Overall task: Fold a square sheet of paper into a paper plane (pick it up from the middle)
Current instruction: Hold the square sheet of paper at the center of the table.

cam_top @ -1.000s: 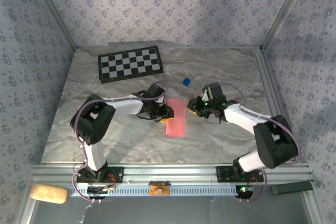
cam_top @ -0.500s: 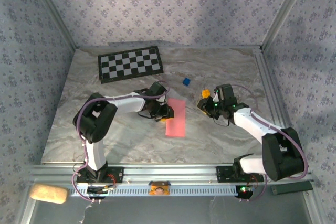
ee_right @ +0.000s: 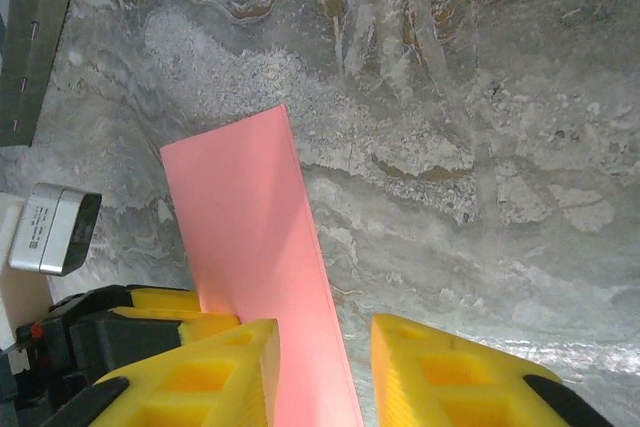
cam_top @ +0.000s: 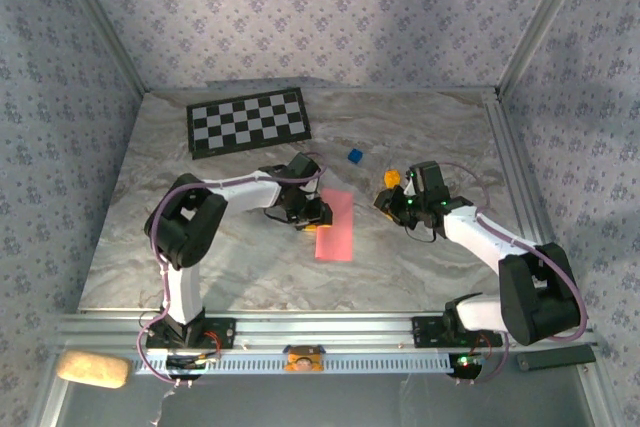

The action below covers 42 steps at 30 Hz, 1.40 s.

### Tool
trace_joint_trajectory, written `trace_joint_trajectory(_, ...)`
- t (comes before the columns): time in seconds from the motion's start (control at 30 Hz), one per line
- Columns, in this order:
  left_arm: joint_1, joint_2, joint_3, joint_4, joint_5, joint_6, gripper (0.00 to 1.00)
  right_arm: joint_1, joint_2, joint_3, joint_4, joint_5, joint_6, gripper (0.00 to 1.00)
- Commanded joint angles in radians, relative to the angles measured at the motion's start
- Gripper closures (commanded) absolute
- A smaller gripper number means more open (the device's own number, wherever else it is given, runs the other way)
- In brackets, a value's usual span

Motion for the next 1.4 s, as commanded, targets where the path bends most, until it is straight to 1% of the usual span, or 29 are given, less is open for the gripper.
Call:
trace_joint_trajectory(0.0, -0.004, 0.049, 0.002, -0.064, -0.073, 0.034, 0.59, 0.011, -0.002, 0.0, -0.022, 0.026, -0.017, 0.69)
trace_joint_trajectory(0.57, -0.006, 0.07, 0.002, -0.075, -0.093, 0.026, 0.58, 0.047, 0.018, 0.004, -0.023, 0.055, -0.018, 0.67)
trace_joint_trajectory(0.77, -0.007, 0.071, 0.001, -0.077, -0.103, -0.003, 0.58, 0.057, 0.027, 0.007, -0.024, 0.065, -0.015, 0.67)
trace_joint_trajectory(1.37, -0.017, 0.109, 0.028, -0.128, -0.131, 0.027, 0.56, 0.074, 0.058, 0.023, -0.021, 0.068, -0.017, 0.65)
